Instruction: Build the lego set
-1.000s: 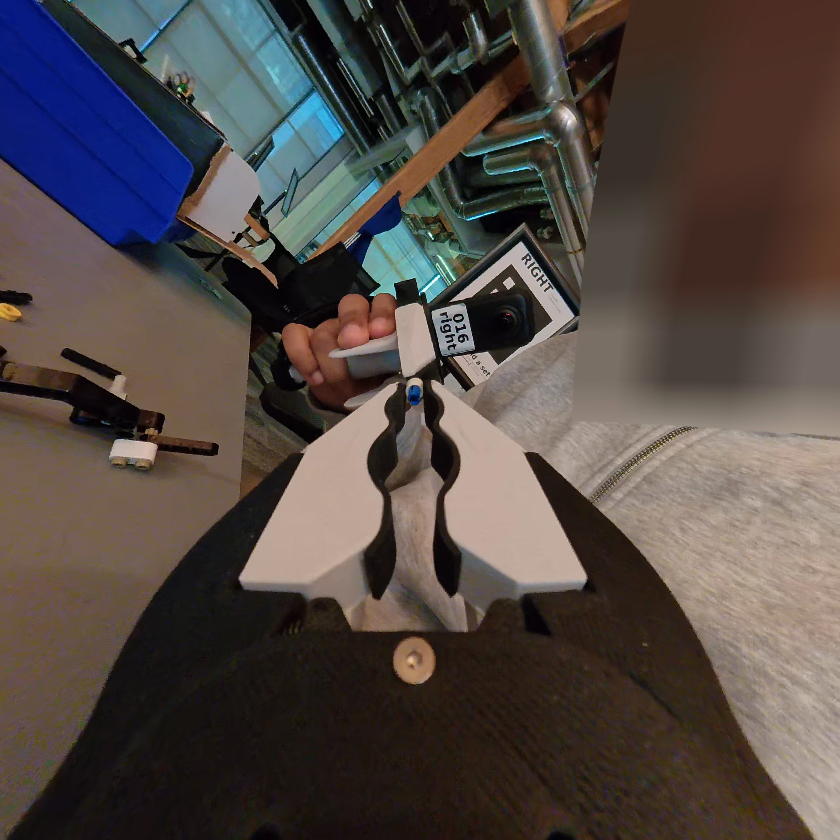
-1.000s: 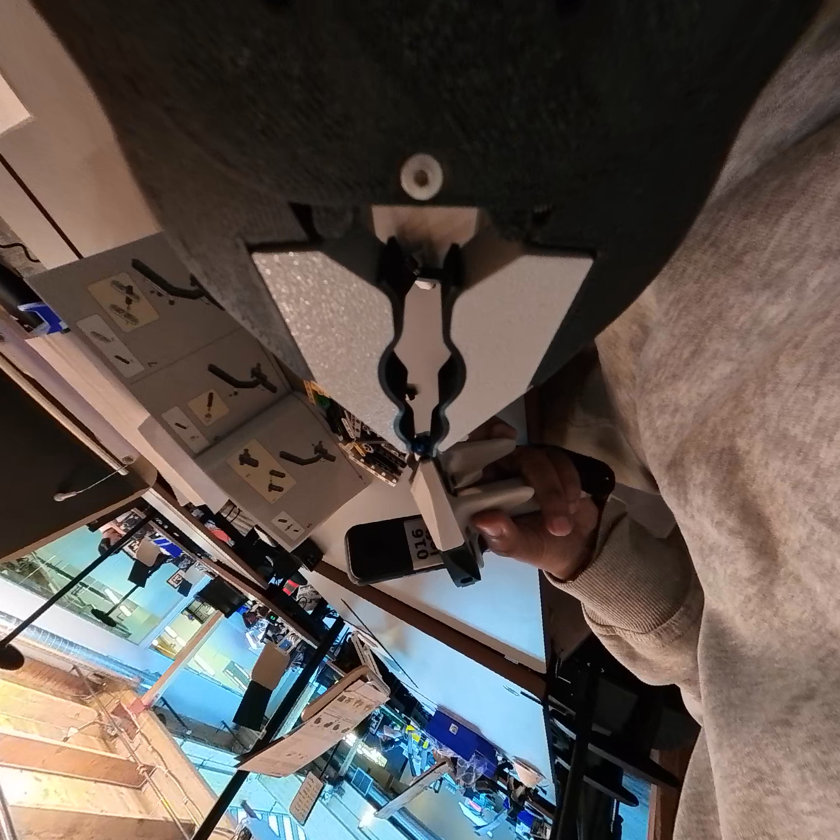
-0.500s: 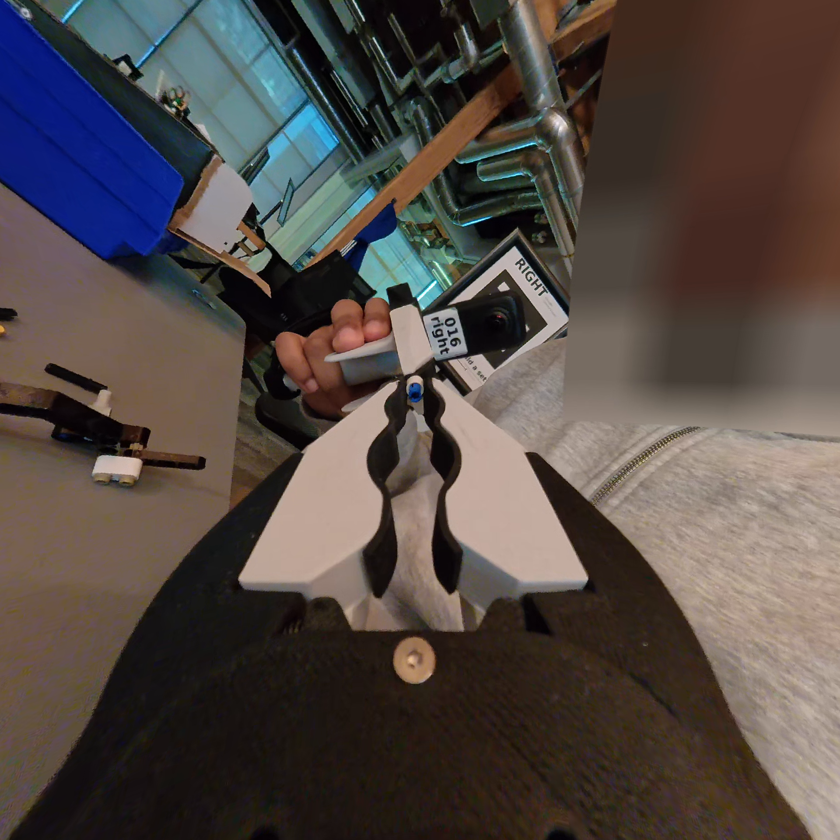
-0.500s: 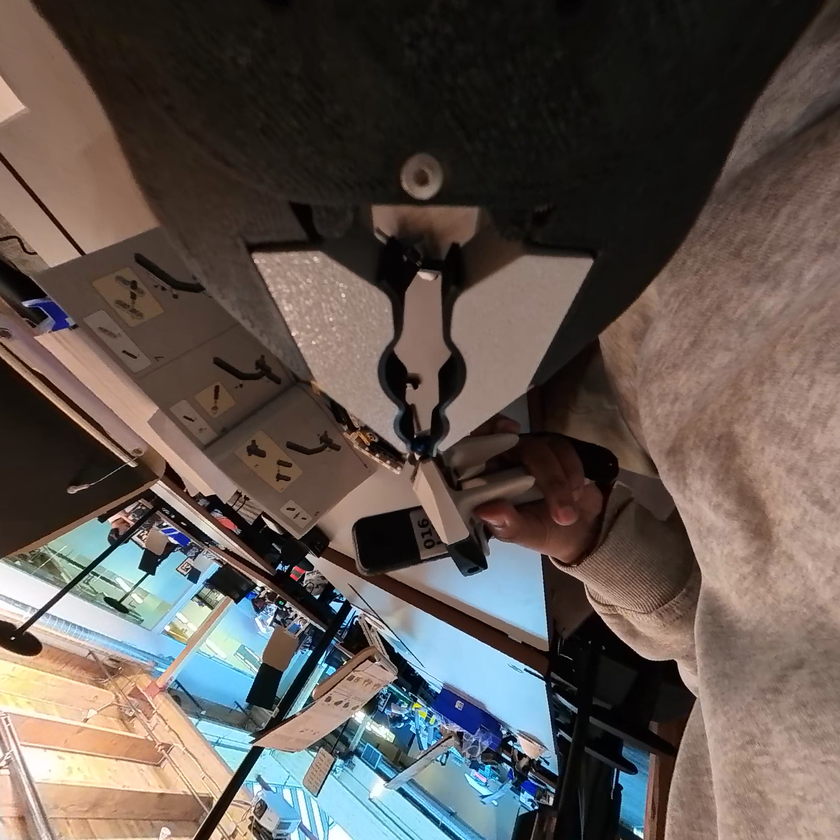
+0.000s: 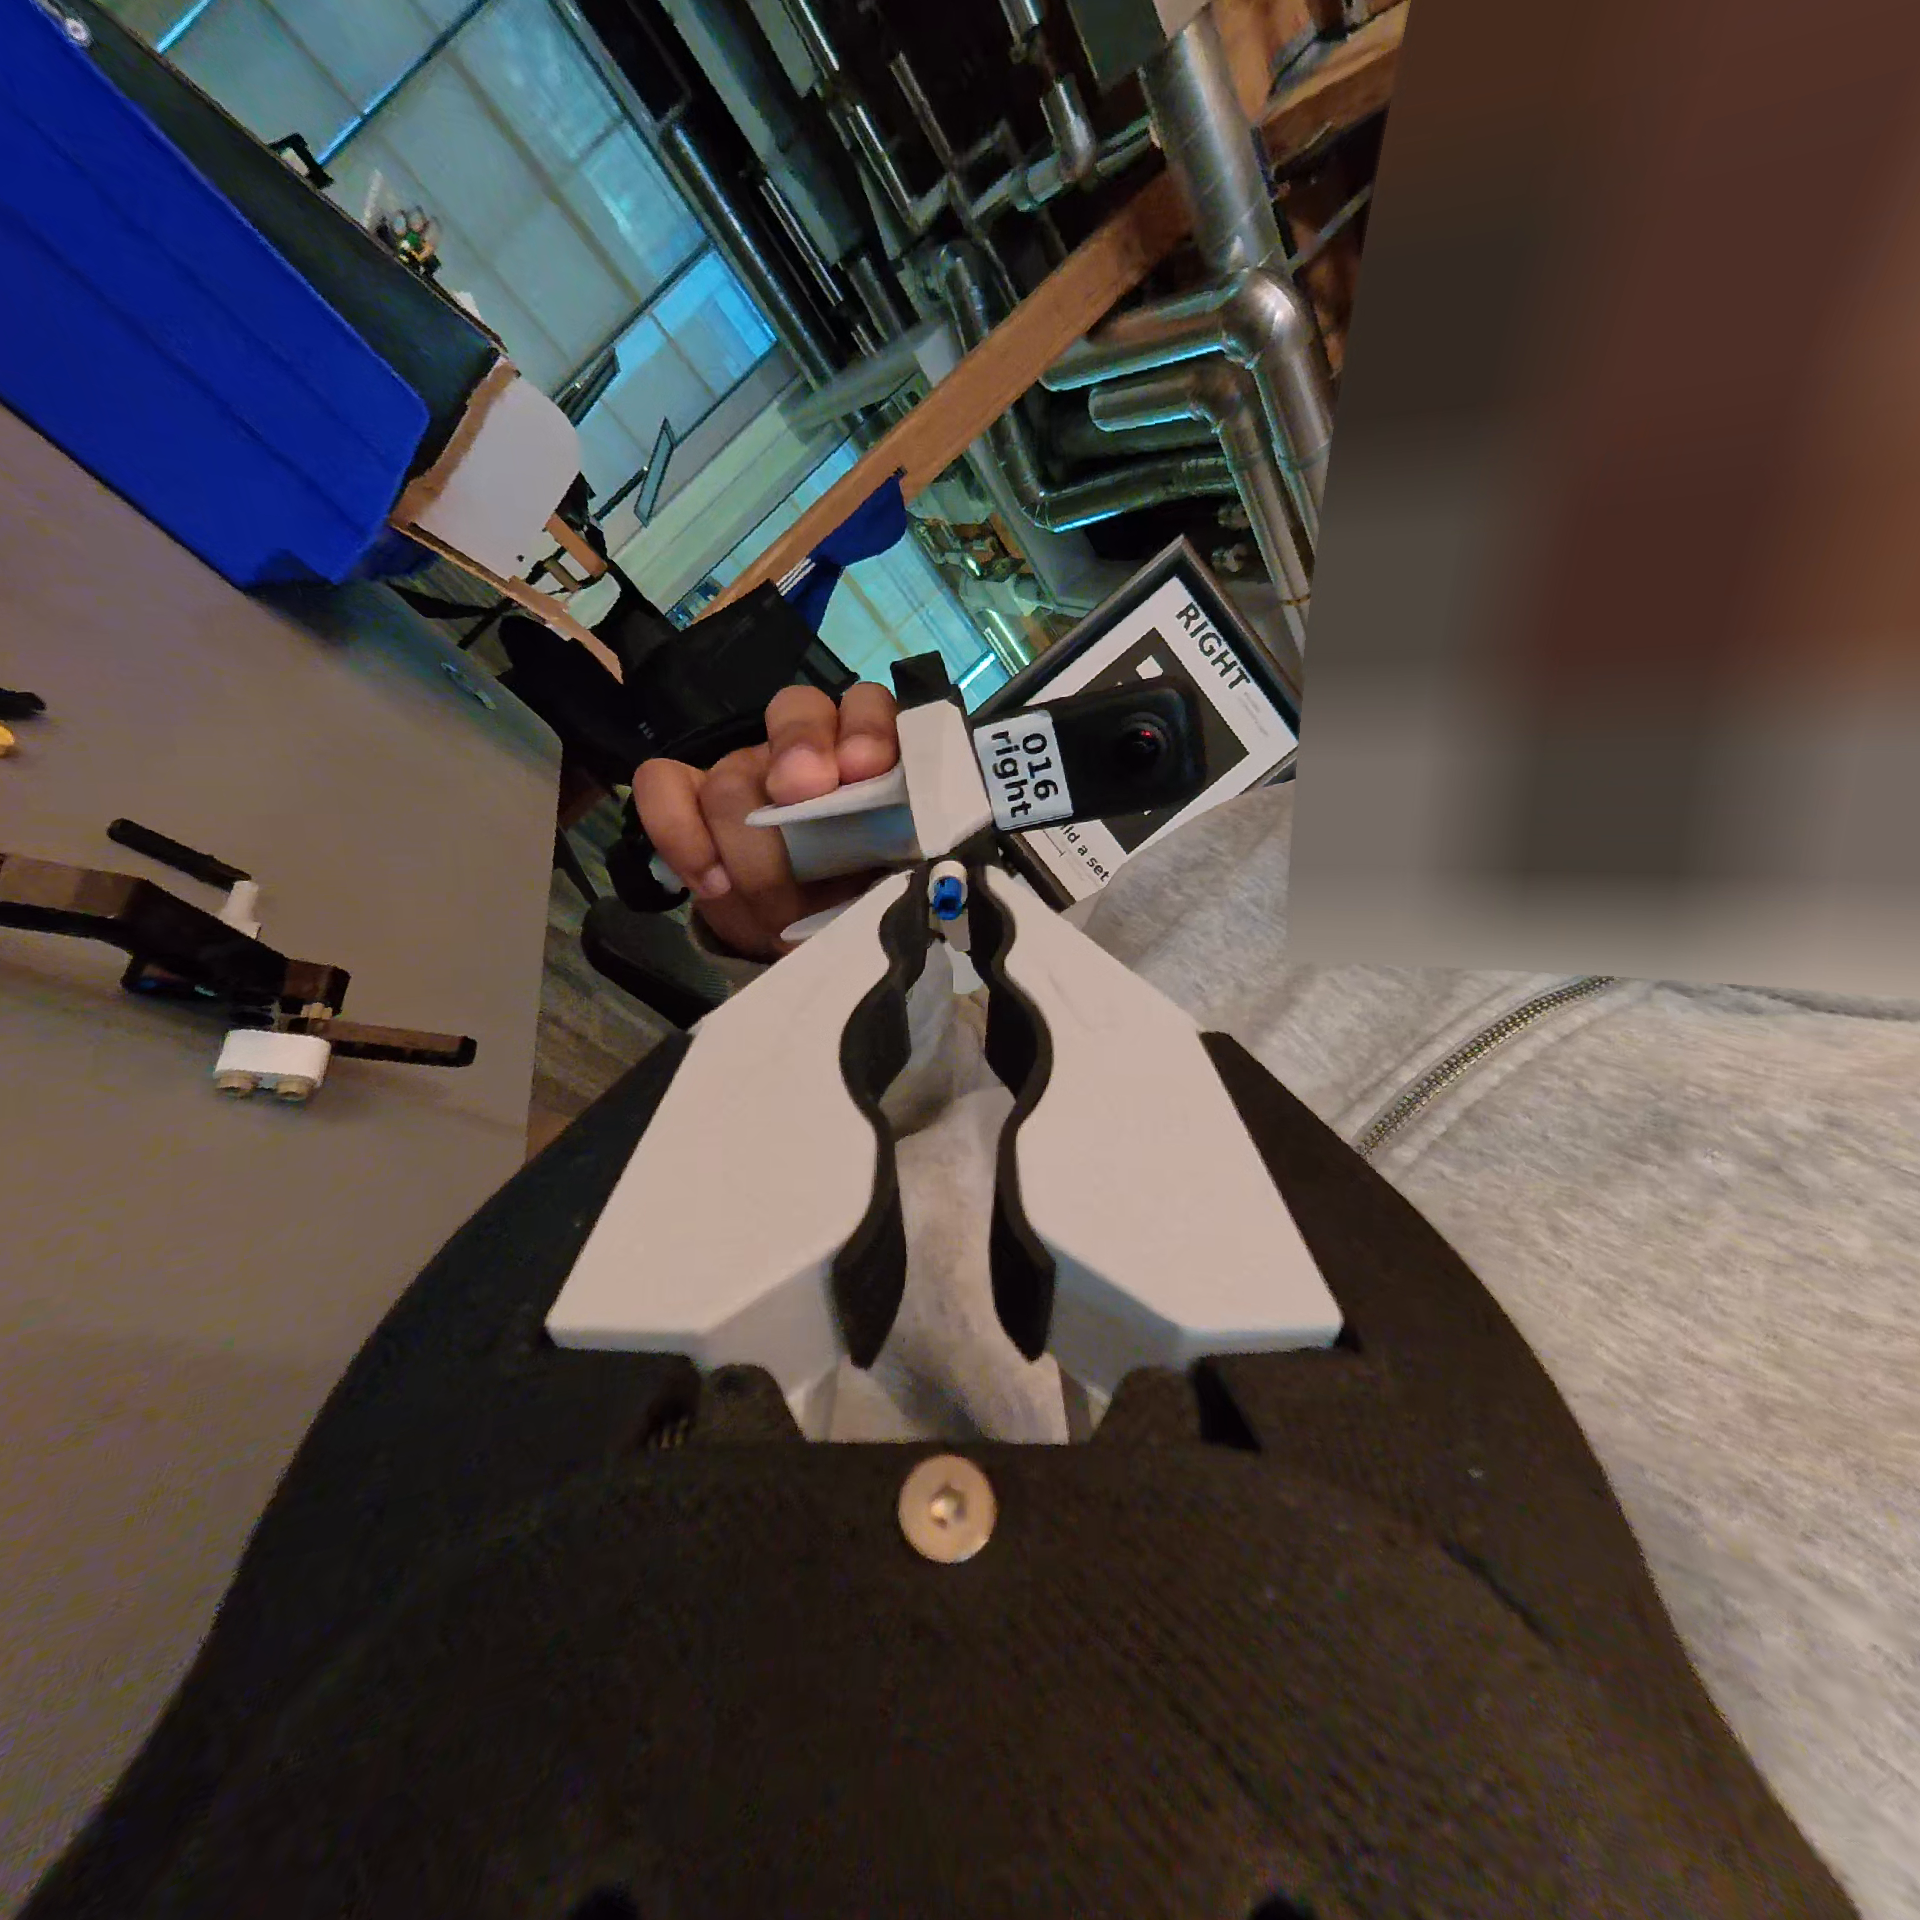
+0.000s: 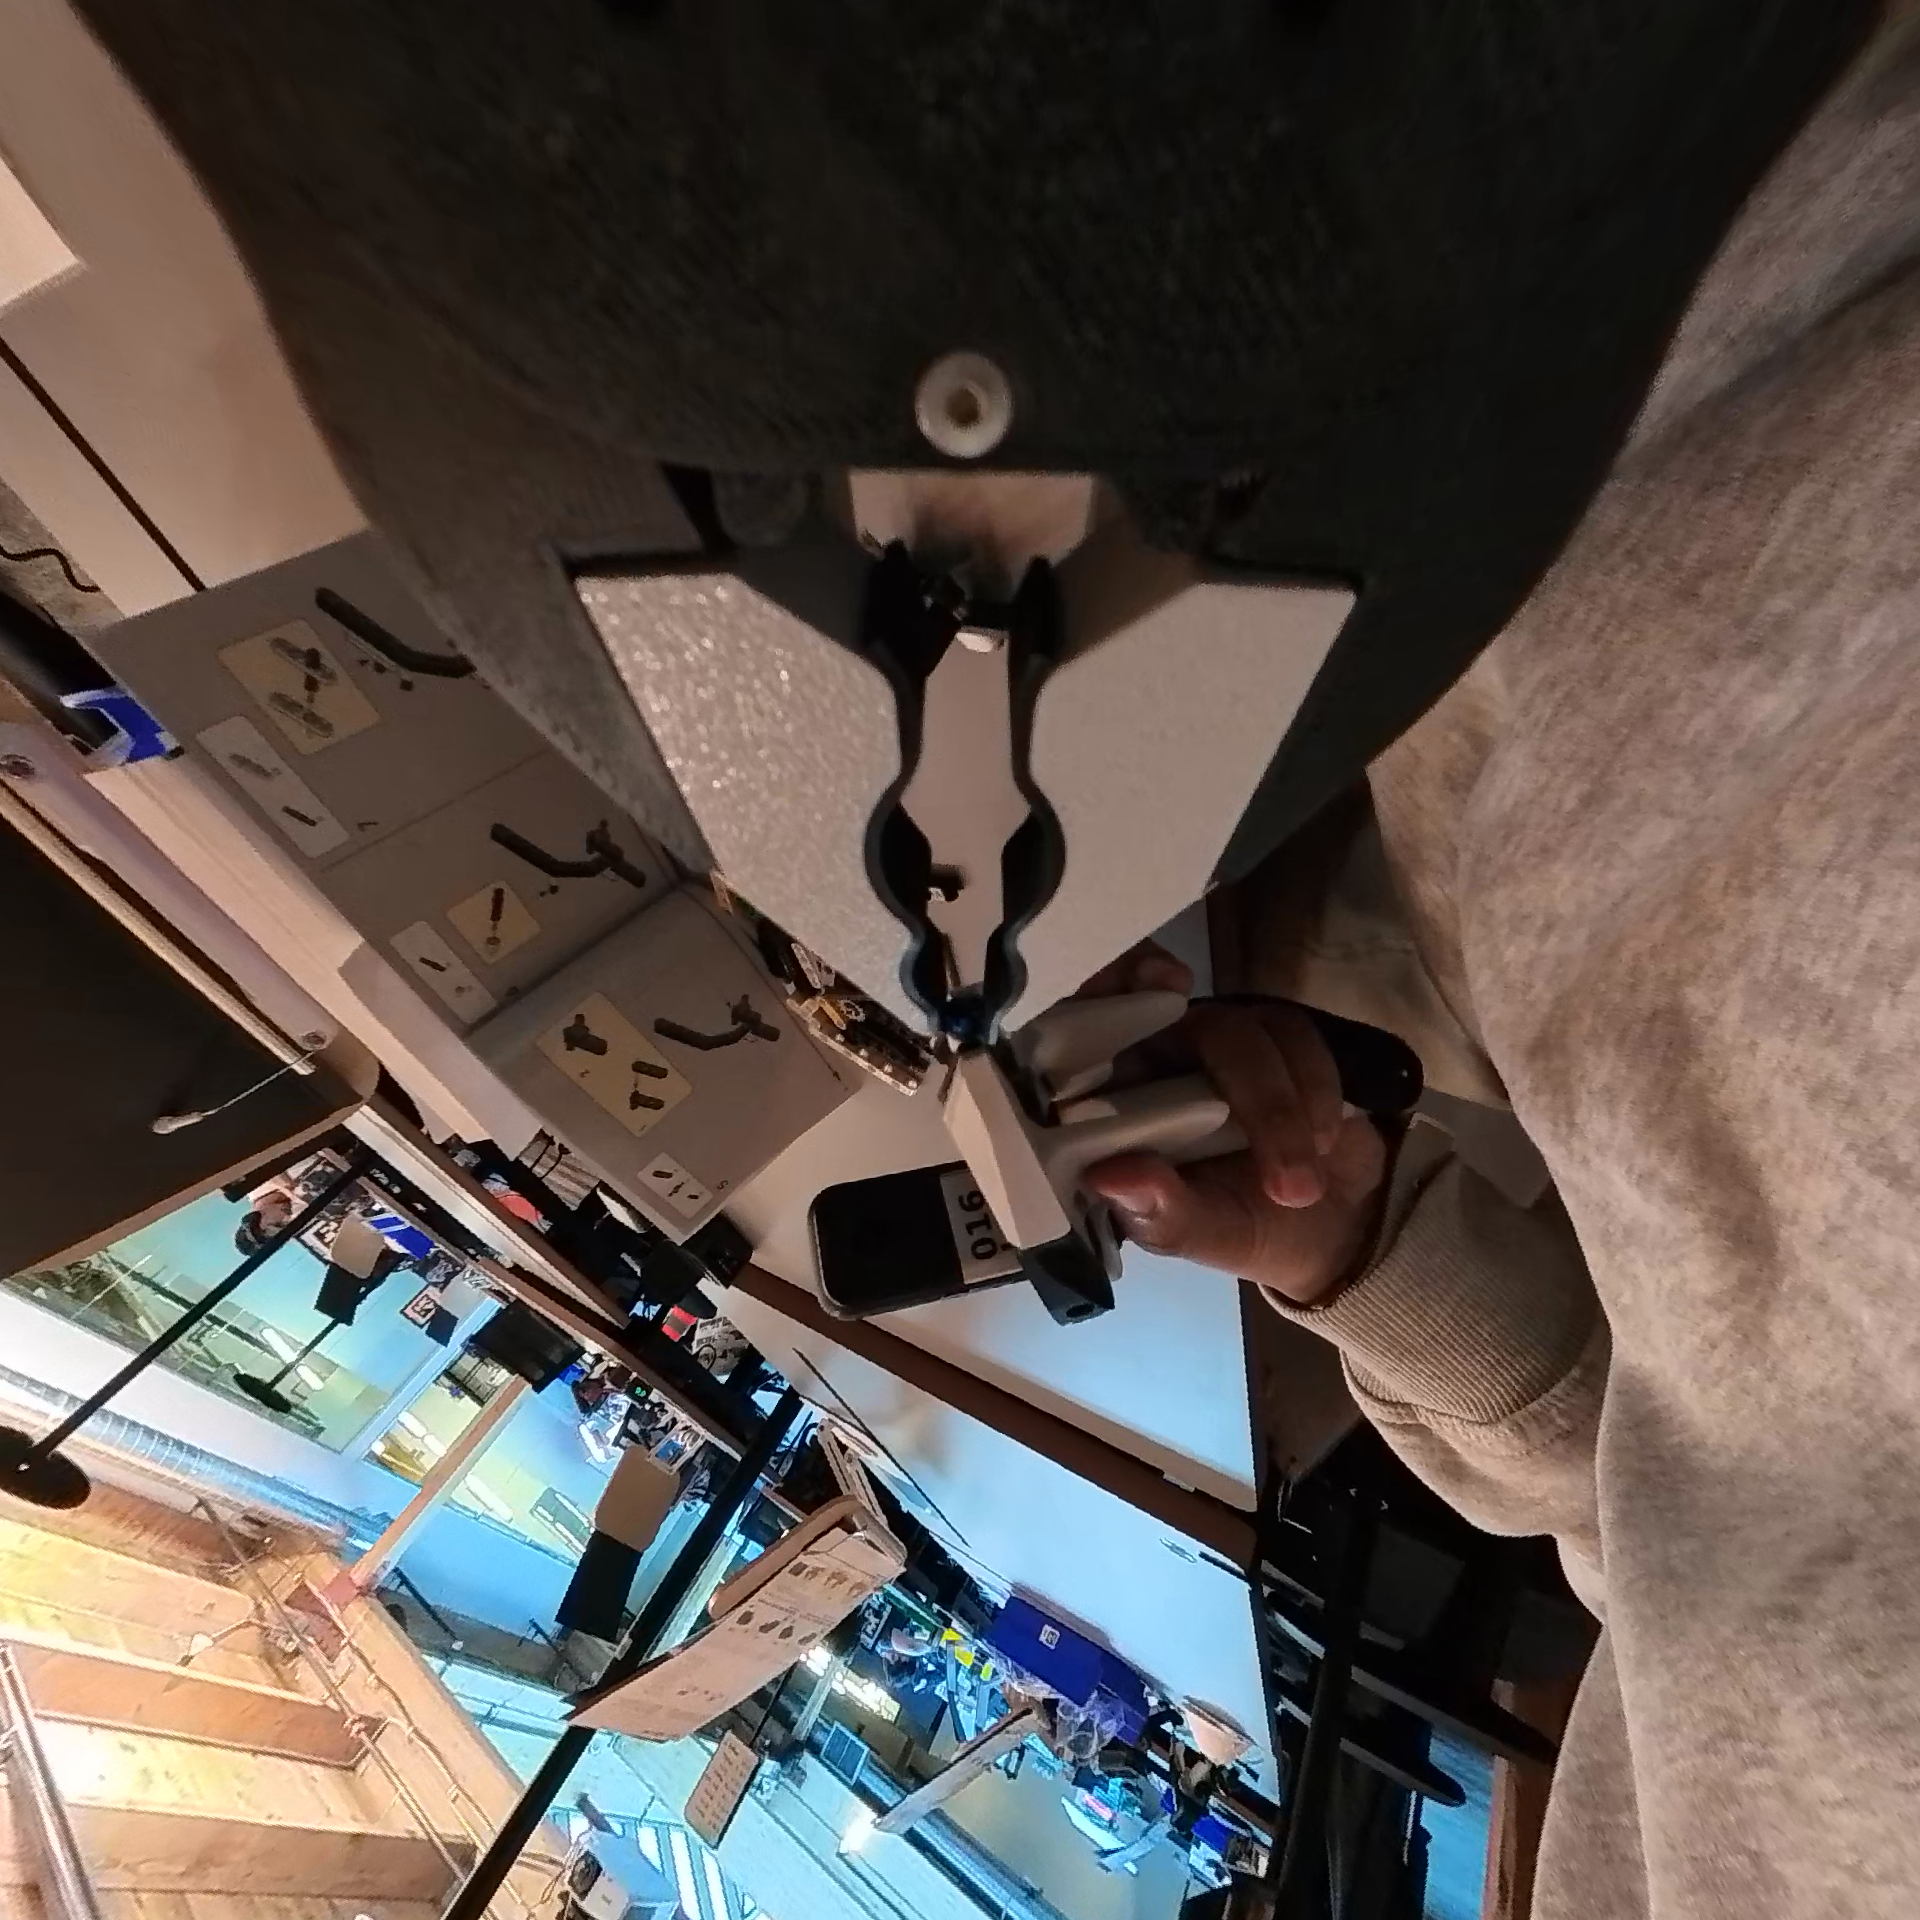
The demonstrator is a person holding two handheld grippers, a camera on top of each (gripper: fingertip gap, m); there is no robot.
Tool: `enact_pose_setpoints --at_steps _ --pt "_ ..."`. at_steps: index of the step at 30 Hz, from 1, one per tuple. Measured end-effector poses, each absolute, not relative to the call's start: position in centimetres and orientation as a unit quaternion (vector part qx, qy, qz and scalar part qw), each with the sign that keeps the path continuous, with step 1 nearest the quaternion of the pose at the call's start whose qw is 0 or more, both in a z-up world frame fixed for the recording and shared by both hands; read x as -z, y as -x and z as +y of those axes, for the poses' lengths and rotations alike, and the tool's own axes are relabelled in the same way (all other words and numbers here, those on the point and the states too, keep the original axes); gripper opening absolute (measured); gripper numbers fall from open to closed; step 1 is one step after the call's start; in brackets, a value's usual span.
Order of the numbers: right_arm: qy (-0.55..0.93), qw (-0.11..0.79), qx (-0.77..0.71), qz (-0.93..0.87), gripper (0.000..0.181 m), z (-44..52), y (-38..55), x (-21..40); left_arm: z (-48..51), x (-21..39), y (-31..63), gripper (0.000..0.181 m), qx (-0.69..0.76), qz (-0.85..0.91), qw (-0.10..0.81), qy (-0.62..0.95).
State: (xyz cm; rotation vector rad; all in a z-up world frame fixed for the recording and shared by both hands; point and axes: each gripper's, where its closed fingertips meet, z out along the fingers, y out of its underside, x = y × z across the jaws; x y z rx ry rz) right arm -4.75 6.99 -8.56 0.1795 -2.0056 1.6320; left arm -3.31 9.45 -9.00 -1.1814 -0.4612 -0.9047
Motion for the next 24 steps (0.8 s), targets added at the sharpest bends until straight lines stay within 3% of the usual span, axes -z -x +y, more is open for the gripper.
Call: enact_pose_setpoints --at_steps 20,22,24 --pt "-0.062 0.263 -0.613 -0.743 0.005 7.7 4.4 8.9 9.4 9.0 3.4 0.006 0.401 -0.208 0.713 0.536" --pt "-0.051 0.260 -0.619 -0.740 0.016 7.8 4.7 9.0 9.3 9.0 3.8 0.006 0.393 -0.213 0.718 0.533" --pt "-0.015 0.250 -0.642 -0.724 0.038 8.3 5.5 8.6 8.8 8.9 4.5 0.006 0.381 -0.224 0.726 0.527"
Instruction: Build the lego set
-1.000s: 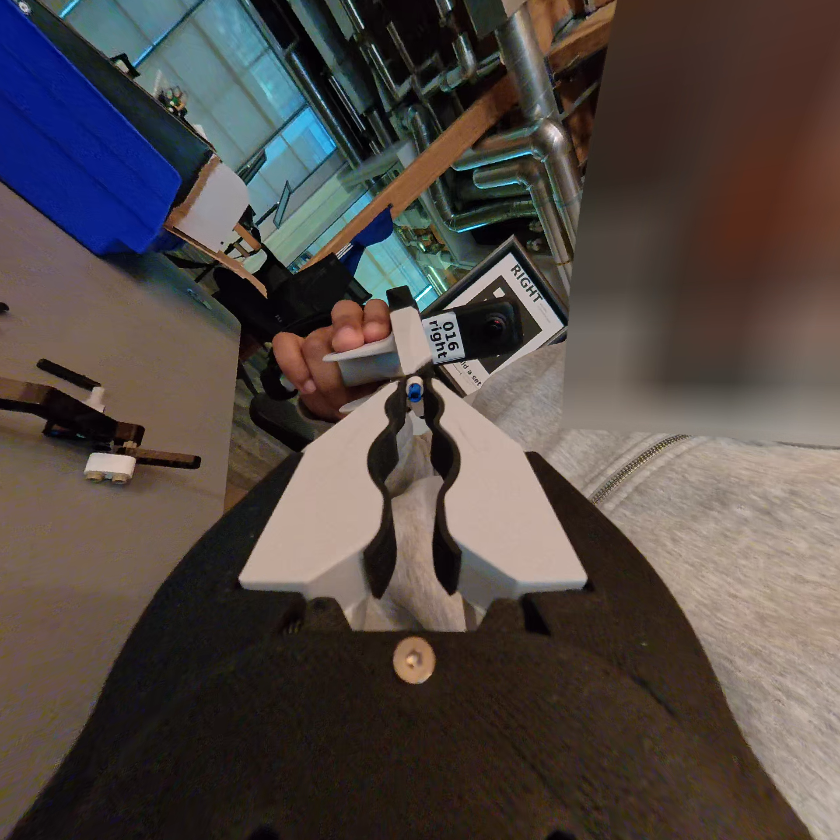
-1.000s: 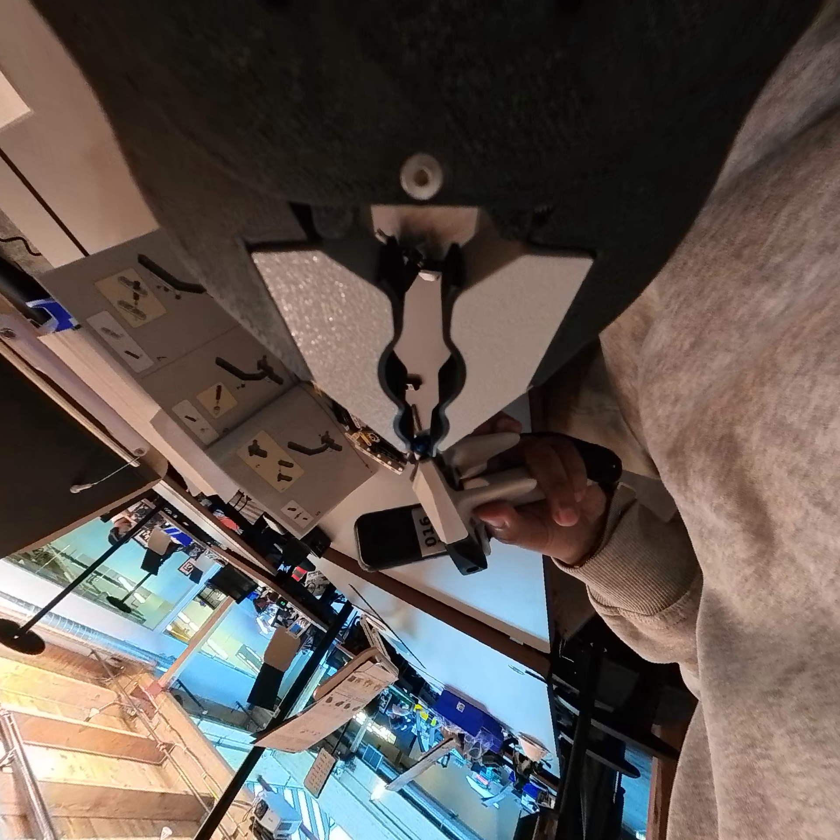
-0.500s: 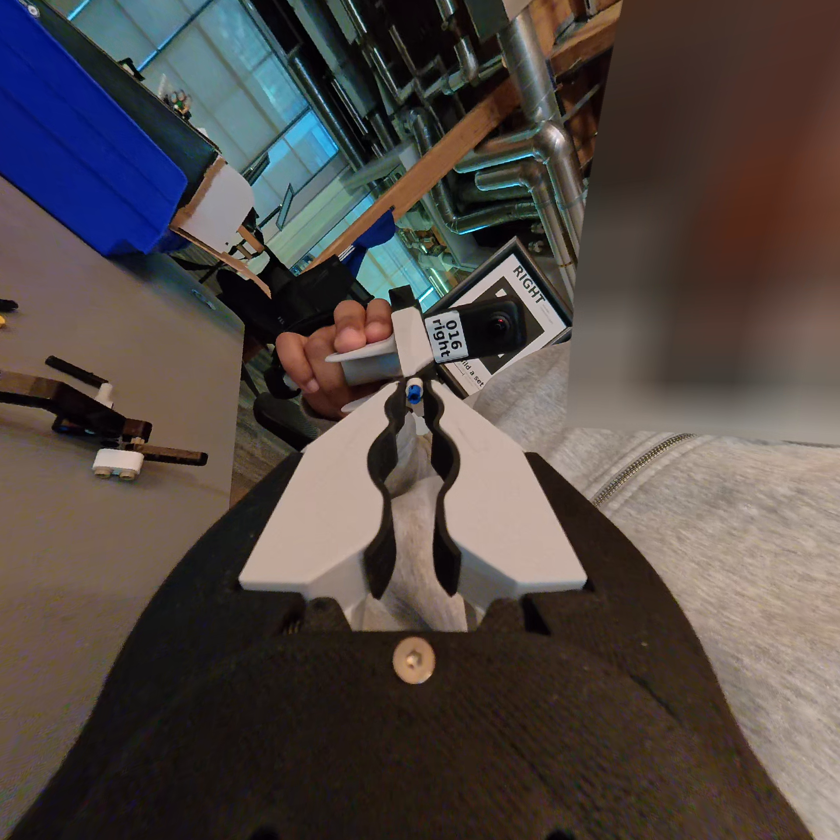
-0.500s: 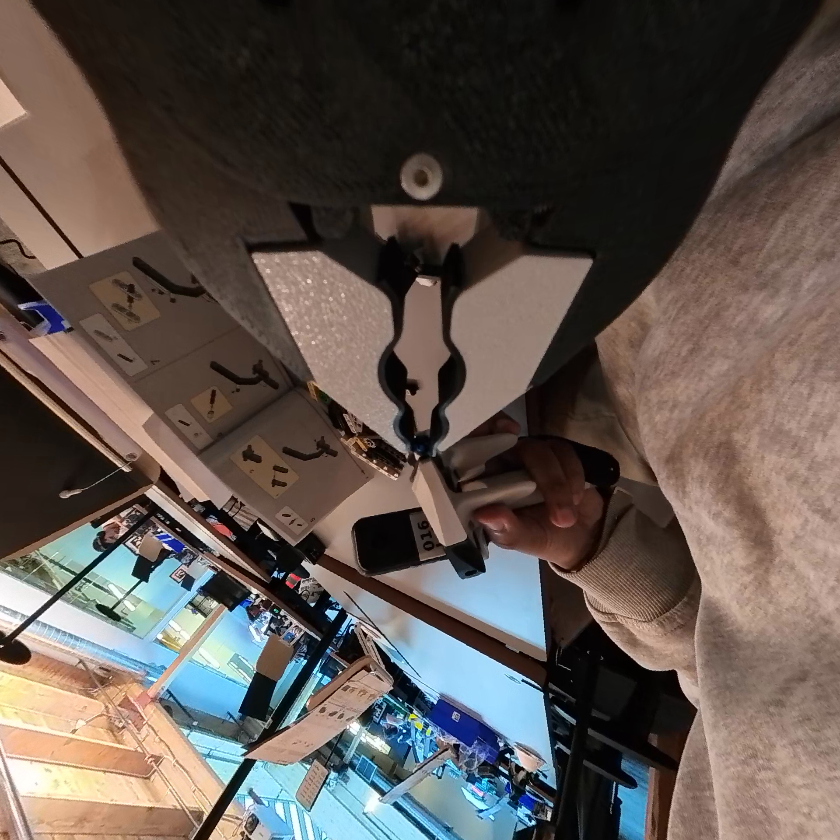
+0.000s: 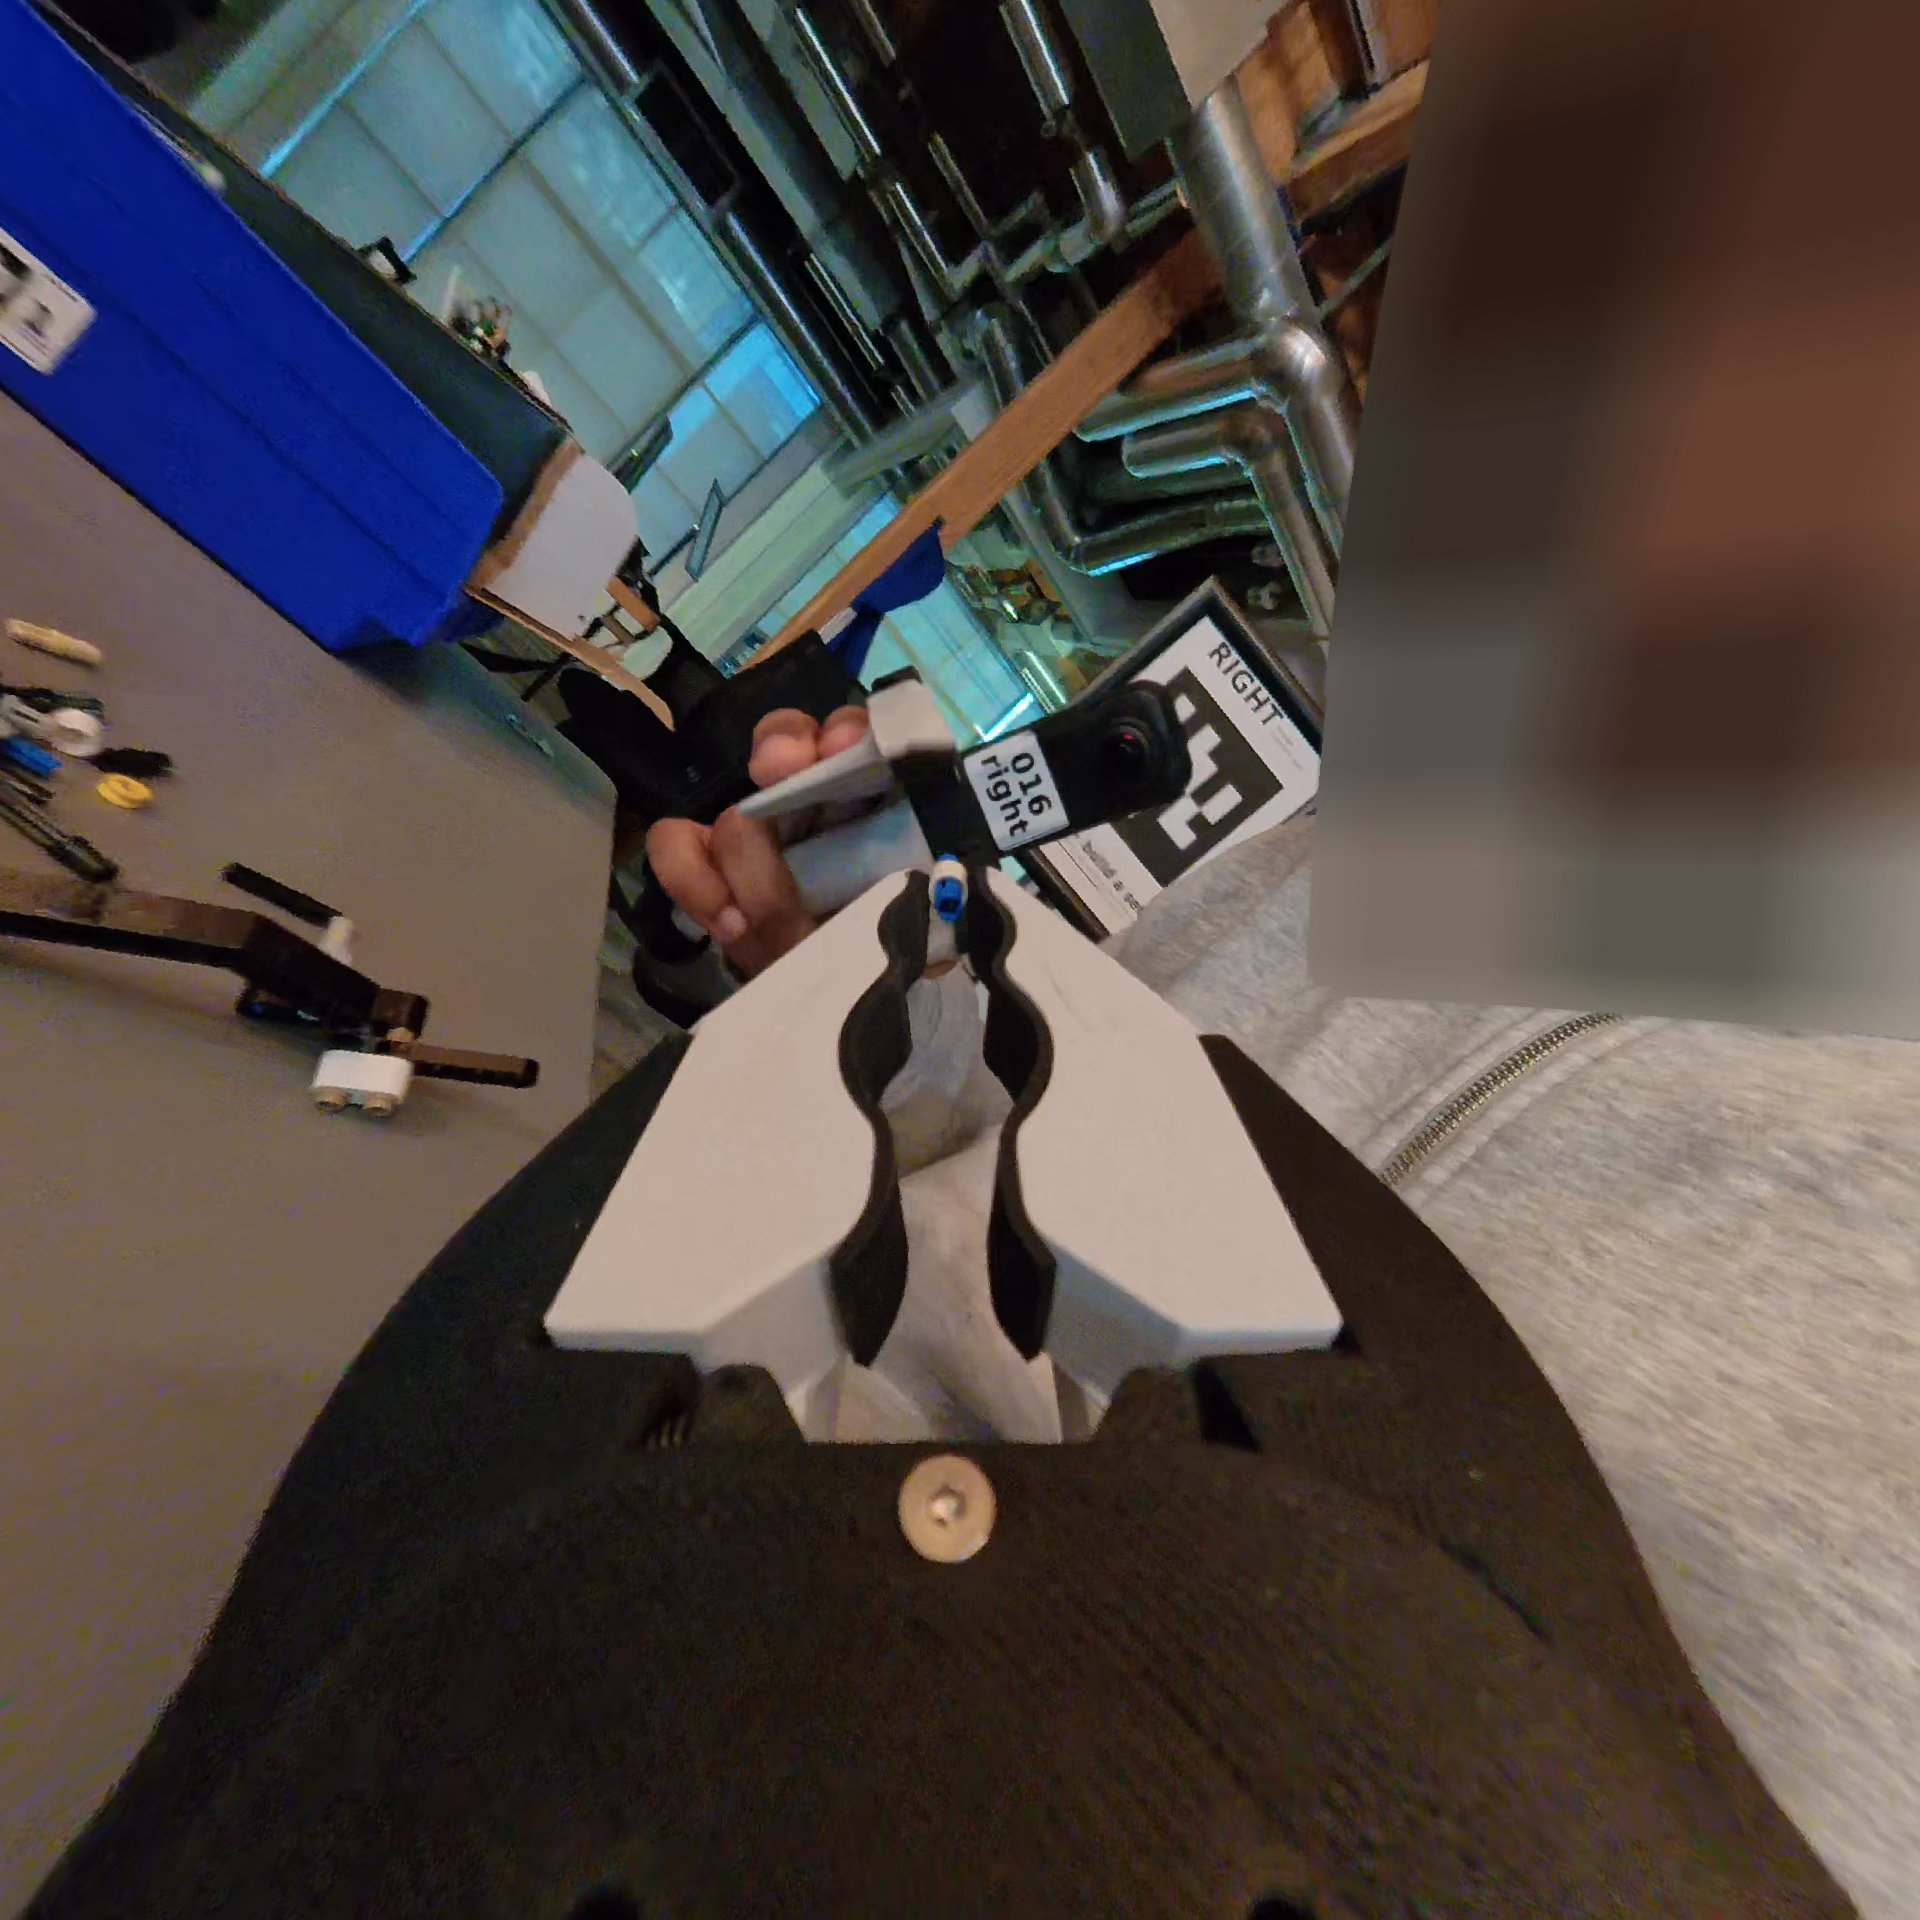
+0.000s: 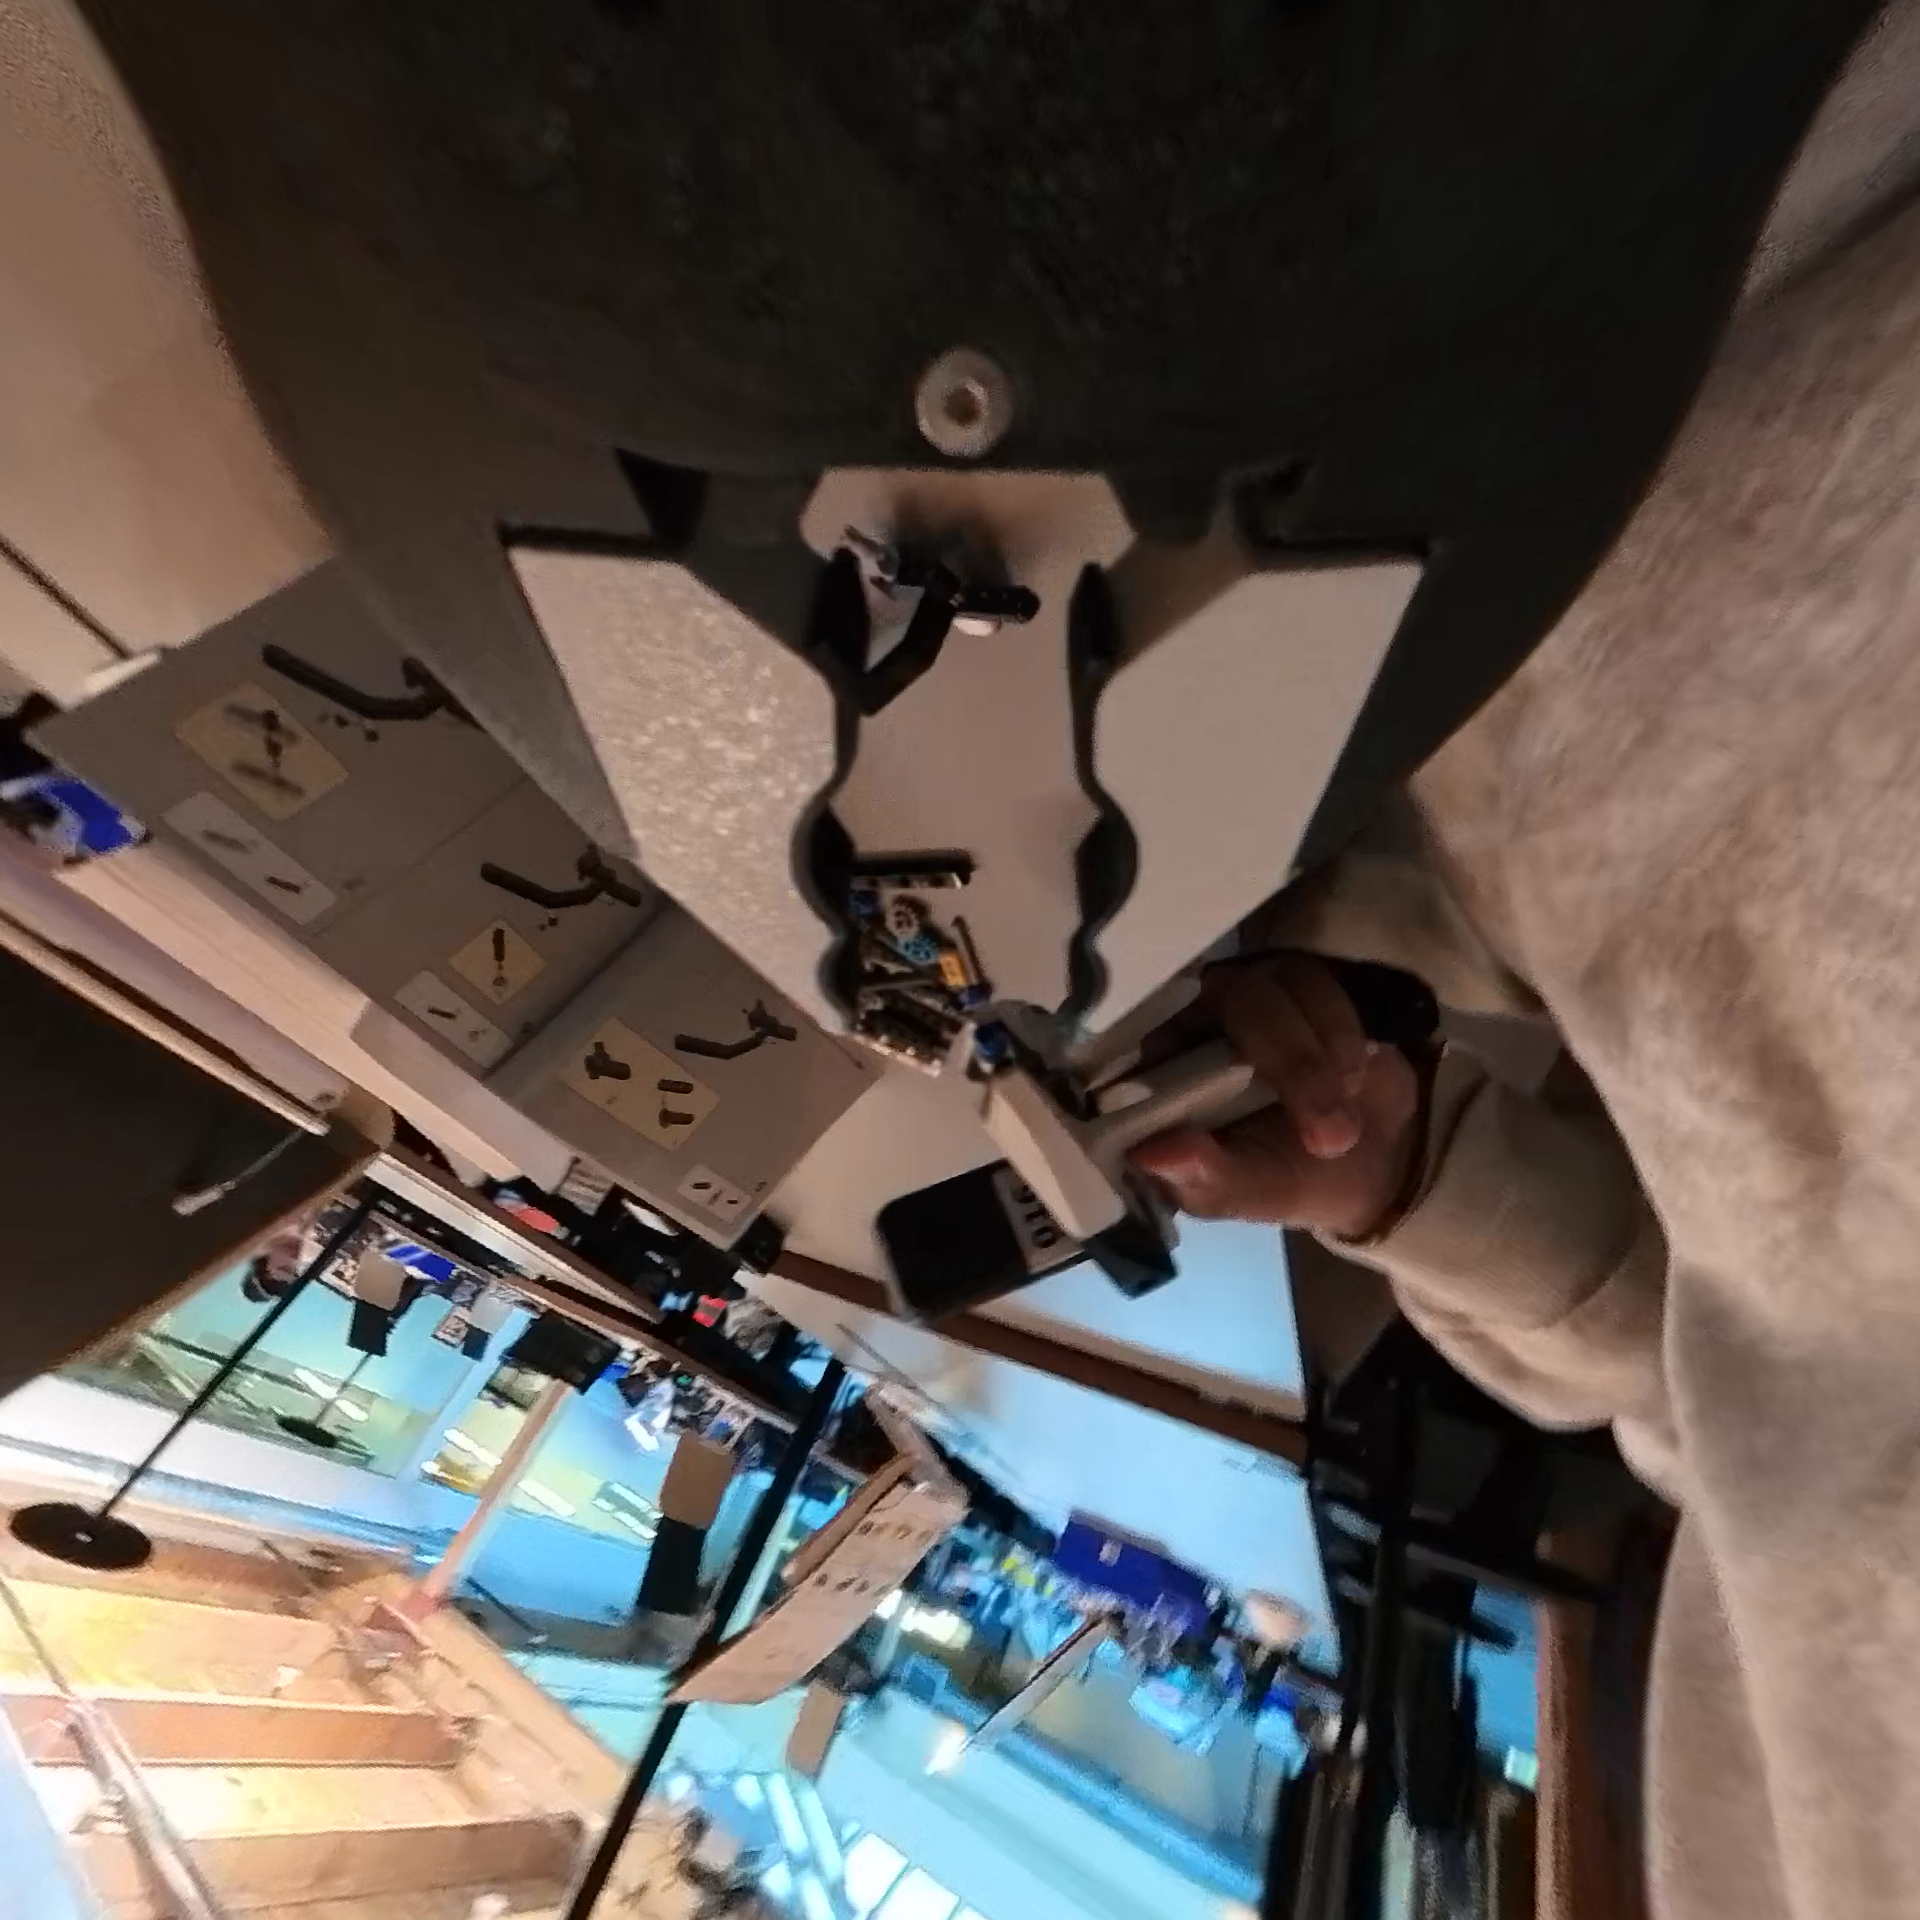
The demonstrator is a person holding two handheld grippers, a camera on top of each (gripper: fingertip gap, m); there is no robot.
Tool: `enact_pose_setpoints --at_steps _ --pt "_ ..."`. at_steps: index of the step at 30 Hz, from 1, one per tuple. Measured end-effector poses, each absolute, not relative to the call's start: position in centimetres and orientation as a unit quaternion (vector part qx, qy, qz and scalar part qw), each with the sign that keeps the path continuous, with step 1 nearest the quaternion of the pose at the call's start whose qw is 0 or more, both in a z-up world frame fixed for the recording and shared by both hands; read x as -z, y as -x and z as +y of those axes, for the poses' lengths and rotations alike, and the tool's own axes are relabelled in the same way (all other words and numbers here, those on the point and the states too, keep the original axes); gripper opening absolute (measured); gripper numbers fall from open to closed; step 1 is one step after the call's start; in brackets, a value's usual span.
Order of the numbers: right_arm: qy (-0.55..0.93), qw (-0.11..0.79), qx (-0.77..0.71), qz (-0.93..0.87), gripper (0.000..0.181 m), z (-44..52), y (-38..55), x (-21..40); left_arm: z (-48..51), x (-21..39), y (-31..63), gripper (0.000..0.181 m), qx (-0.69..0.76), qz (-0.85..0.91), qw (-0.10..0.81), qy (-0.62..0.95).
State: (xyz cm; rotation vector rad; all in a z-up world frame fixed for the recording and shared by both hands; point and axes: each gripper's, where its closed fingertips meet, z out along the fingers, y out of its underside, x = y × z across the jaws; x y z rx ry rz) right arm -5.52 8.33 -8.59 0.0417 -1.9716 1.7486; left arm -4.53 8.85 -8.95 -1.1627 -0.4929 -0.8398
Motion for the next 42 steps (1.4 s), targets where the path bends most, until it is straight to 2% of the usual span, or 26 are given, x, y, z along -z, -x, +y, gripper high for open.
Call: enact_pose_setpoints --at_steps 3,4,5,8,9,11,17,35,42 --pt "0.075 0.234 -0.697 -0.674 0.076 10.4 7.9 7.5 8.1 9.0 5.8 0.006 0.354 -0.244 0.737 0.521" --pt "0.106 0.225 -0.710 -0.659 0.081 11.2 8.7 7.2 8.0 9.2 6.2 0.006 0.342 -0.249 0.739 0.524" --pt "0.134 0.215 -0.715 -0.652 0.071 12.0 9.4 7.2 7.9 9.3 6.4 0.006 0.328 -0.253 0.740 0.530" --pt "0.129 0.196 -0.722 -0.651 0.004 12.6 9.2 7.3 7.7 9.5 7.2 0.006 0.276 -0.258 0.747 0.547" --pt "0.129 0.208 -0.723 -0.646 0.002 12.8 9.3 7.3 7.4 9.3 7.5 0.006 0.252 -0.260 0.754 0.547" --pt "0.146 0.256 -0.713 -0.636 0.007 13.2 10.2 7.5 7.0 8.9 7.9 0.006 0.217 -0.261 0.764 0.549" --pt "0.196 0.376 -0.651 -0.629 0.000 14.6 12.9 8.4 6.7 9.5 8.7 0.007 0.153 -0.268 0.755 0.578" --pt "0.281 0.456 -0.565 -0.628 0.000 16.9 14.7 9.7 7.5 11.8 8.9 0.007 0.019 -0.257 0.701 0.666" --pt "0.317 0.470 -0.544 -0.618 0.000 18.2 15.7 10.3 7.2 11.9 9.8 0.007 0.051 -0.284 0.711 0.641"
